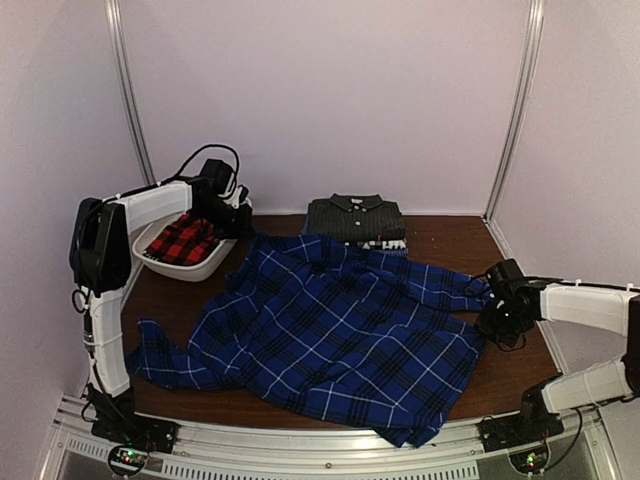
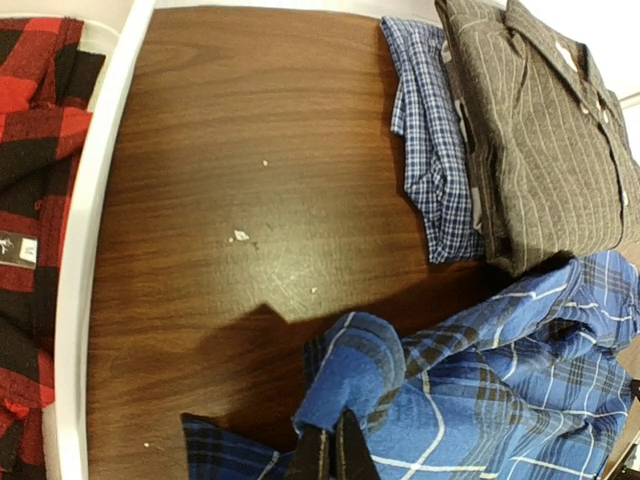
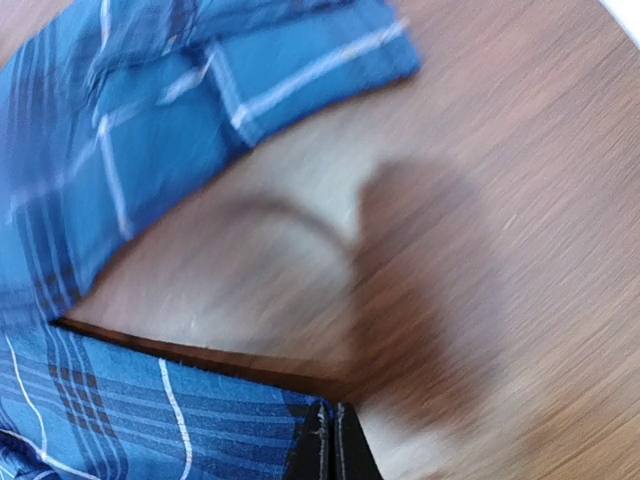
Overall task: Fold and stack the long sleeve shirts
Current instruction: Smooth out the flattened shirt at the center of the board.
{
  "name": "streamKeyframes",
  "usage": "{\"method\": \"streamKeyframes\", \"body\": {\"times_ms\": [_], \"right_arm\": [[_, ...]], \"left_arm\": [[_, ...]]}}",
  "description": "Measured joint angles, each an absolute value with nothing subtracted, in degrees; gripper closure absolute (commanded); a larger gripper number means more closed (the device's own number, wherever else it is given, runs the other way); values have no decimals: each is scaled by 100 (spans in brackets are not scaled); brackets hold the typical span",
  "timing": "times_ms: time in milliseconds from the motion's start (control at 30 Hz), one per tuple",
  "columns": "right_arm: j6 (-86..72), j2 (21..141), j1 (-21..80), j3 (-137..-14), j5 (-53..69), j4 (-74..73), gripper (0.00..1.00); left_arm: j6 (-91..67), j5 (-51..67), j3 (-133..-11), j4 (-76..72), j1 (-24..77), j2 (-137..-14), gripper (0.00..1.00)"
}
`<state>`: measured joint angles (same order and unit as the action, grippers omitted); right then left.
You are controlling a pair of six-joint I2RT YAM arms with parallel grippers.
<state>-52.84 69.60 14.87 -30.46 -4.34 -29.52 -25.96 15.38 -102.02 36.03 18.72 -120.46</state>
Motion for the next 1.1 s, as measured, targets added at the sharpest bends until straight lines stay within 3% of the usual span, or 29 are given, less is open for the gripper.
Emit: {"method": "streamKeyframes", "body": {"times_ms": [167,200,233,300,467,700,867,1100], "right_arm": [[-4805,7013,812,-3197,-410,-2954,100],[-4720,7035,725,-3256,-416,-2974,95],[-4637,7050,674,-3317,-421,-2982,88],[-4462,7078,637,-3459,-414,-3024,69],[-3986,7002,733,-3813,-484,-3140,40],[-3559,6814,1509,-4558,-648,-3201,35],[-3400,7166,2921,-5164,-650,-3151,33],[-3179,8014,4571,-5256,-456,-3076,32]], "left_arm": [[-2589,1522,-10571,3612,1804,-12261,100],[-2578,1520,-10696,3605,1791,-12355,100],[-2563,1520,-10812,3605,1774,-12446,95],[-2517,1529,-11048,3651,1743,-12634,69],[-2403,1474,-11306,3710,1656,-12816,48],[-2364,1385,-10796,3750,1621,-12204,50],[-2486,1275,-9258,3642,1697,-10840,52],[-2884,1096,-6965,3367,1955,-9402,47]]}}
